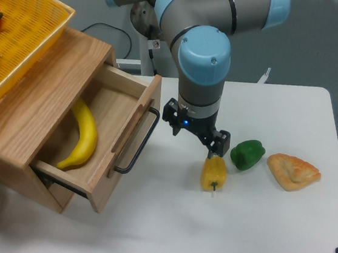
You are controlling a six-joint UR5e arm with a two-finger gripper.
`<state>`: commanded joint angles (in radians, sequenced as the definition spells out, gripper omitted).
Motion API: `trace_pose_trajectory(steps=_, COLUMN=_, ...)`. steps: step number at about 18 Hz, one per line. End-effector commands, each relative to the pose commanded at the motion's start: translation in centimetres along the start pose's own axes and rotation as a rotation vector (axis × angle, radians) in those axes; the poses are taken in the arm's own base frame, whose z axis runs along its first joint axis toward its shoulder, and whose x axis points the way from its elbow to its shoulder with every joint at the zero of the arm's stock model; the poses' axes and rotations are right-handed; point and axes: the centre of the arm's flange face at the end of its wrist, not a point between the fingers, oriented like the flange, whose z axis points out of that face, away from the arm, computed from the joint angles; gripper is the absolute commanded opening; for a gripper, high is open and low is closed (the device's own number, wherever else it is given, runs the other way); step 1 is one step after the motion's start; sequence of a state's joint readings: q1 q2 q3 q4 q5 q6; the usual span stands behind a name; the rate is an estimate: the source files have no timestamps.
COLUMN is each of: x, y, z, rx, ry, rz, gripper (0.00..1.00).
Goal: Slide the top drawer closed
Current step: 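Move the gripper from above the yellow pepper toward the drawer front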
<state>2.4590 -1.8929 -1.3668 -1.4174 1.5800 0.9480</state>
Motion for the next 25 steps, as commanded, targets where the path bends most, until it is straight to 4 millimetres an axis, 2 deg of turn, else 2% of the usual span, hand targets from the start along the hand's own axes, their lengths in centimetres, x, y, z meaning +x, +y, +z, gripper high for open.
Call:
trace_pose_trajectory(steps=16, x=-0.4, y=-1.3, z=0.2, rx=0.113, ry=0.026, rz=-0.029, gripper=1.00)
trace_pose_trajectory(steps=17, x=-1.2, y=-0.6, z=0.3, rx=0.133, ry=0.047, rz=-0.049, gripper=1.00)
trace_pose_trajectory(steps=20, x=-1.2, y=-0.3, z=0.9, rx=0.154, ry=0.120, rz=-0.091, gripper=0.99)
trace_pose_trajectory(steps=21, x=-1.1, y=-0.3, z=1.0, rx=0.153, ry=0.127, rz=-0.091, gripper=0.86)
trace_pose_trajectory(steps=25, x=-0.9, y=-0.3, z=1.1, rx=0.169, ry=0.146, rz=-0.095, gripper=0.17)
